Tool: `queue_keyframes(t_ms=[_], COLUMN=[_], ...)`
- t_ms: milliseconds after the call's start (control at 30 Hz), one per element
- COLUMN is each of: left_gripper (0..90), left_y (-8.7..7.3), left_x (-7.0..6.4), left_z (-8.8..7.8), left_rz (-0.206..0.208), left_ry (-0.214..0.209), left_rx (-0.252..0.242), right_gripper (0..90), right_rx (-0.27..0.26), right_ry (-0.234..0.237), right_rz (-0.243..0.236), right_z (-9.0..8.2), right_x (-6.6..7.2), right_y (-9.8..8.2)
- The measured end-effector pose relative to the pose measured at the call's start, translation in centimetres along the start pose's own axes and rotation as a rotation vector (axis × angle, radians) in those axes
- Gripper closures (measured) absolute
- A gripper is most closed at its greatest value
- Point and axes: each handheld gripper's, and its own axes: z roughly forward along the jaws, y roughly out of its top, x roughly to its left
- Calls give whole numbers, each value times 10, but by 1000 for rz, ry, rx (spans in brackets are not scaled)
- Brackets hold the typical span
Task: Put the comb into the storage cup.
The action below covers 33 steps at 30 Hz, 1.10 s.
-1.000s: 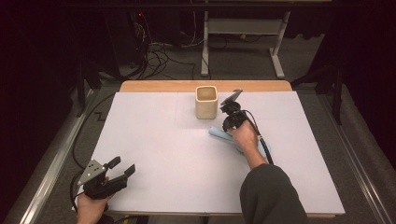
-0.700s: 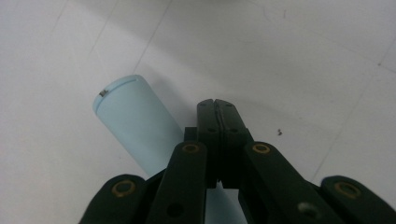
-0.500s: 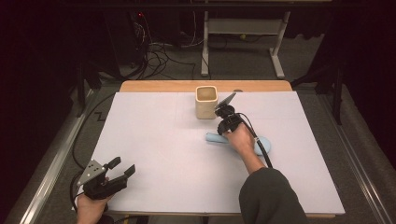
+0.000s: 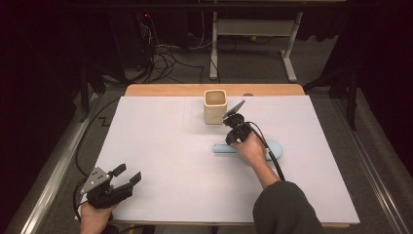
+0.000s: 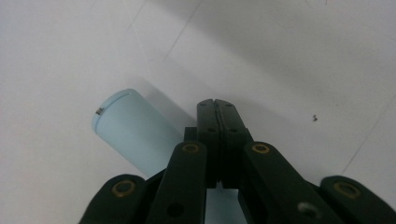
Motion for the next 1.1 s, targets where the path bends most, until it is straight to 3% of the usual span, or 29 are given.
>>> queue_keyframes(t_ms=[867, 1100], left_gripper=[324, 327], left_y=[-1, -1], left_x=[1, 0], left_z=[0, 0], left_rz=[-9, -5], left_ry=[4, 7], left_rx=[4, 0], right_gripper=[900, 900], right_rx=[-3, -5], right_ry=[30, 46], right_rz=[-36, -73], right_z=[-1, -1], right_x=[15, 21], right_y=[-14, -18])
